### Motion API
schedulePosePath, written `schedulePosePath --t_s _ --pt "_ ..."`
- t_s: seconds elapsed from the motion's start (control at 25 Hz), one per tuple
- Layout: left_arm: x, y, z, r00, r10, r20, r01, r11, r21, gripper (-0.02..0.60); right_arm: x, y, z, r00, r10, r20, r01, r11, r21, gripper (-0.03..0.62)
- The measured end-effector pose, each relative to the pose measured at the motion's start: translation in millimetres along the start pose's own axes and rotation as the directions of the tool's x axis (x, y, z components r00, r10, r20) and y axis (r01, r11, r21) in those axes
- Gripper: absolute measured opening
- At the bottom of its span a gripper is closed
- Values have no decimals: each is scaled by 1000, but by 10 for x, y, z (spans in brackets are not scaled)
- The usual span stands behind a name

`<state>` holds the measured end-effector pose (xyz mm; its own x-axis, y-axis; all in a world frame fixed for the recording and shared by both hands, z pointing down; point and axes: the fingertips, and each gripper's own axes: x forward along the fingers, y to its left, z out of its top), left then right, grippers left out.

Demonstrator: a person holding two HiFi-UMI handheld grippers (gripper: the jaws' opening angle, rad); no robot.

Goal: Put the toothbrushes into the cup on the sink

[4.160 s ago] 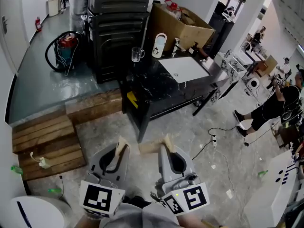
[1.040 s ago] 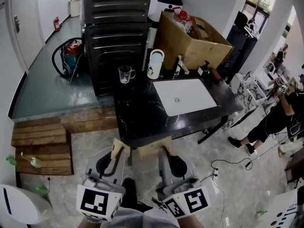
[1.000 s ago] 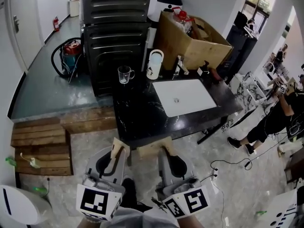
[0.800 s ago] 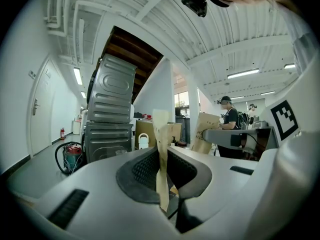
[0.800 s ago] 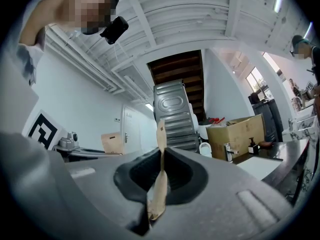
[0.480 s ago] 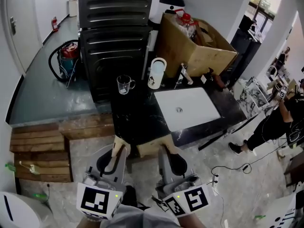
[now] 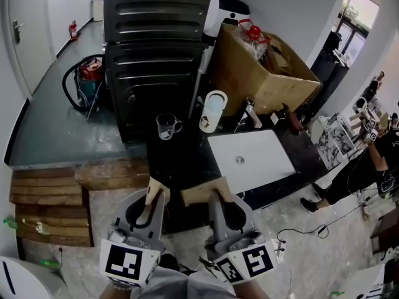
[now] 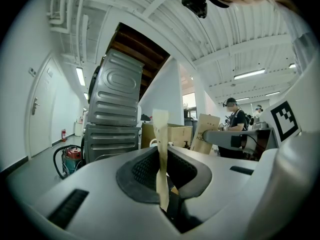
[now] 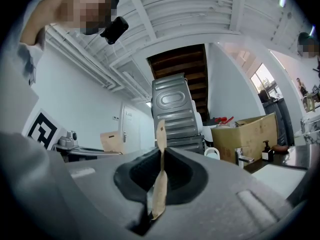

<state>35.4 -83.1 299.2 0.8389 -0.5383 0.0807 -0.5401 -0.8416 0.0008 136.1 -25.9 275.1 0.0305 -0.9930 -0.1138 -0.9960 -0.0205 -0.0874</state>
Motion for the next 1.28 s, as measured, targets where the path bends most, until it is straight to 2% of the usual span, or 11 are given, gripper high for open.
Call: schedulePosePath --t_s 0.12,0.76,1.08,1.16,1.28 --pt "113 121 10 1000 10 -6 -10 997 -74 32 215 0 -34 1000 11 2 -11 1000 -6 11" --pt "336 634 -90 998 68 -15 -70 989 -127 32 865 -85 -102 1000 20 -10 -21 998 -67 9" --pt "532 631 -68 992 121 -18 -122 986 -113 32 1076 -346 -120 998 56 -22 -57 997 -61 10" --pt "563 663 -64 990 139 0 -138 987 -76 32 1125 -393 -113 997 72 -22 -73 996 -59 10" --pt "592 682 -69 985 172 3 -171 983 -63 32 1192 -457 -115 995 95 -25 -96 994 -55 9"
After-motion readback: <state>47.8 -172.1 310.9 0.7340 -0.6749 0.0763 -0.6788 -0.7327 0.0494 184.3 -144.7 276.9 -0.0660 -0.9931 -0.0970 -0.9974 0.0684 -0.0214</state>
